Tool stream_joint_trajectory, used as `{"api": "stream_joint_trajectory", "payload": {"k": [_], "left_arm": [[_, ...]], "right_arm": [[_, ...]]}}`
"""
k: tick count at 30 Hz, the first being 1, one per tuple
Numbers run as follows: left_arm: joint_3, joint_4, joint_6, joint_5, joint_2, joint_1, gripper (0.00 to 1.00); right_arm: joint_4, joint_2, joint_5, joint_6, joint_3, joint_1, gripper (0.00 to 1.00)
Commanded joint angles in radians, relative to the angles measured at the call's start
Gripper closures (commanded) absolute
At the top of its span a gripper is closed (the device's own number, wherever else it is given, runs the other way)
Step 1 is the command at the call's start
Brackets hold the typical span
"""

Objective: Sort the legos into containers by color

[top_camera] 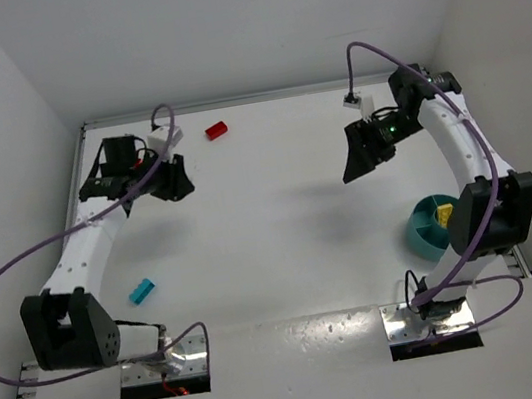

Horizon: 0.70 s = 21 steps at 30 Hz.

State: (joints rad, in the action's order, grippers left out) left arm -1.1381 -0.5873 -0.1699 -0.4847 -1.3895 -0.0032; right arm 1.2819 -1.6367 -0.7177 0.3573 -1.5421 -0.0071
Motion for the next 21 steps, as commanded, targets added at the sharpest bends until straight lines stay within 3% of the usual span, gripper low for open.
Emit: {"api": "stream_joint_trajectory", "payload": {"k": [1, 9, 16, 21], "left_arm": [[-0.029, 0.11, 0.042, -0.045, 0.099, -0.124, 0.88], [-0.121, 0.164, 0.121, 0.109, 0.089, -0.458, 0.87], [-0.192, 0.155, 0.13, 0.078, 0.004, -0.5, 0.87], [-0.203, 0.155, 0.13, 0.0, -0.019, -0.547, 0.87]], "right_arm": [[-0.029, -0.024, -0.183, -0.063, -0.044, 0.024, 0.21], [-0.019, -0.081, -0.357, -0.081, -0.075, 0.094, 0.05], [-0.067, -0.137, -0.514, -0.153, -0.032, 0.144, 0.05], [-0.162, -0.184, -0.473, -0.244, -0.088, 0.2, 0.05]]}}
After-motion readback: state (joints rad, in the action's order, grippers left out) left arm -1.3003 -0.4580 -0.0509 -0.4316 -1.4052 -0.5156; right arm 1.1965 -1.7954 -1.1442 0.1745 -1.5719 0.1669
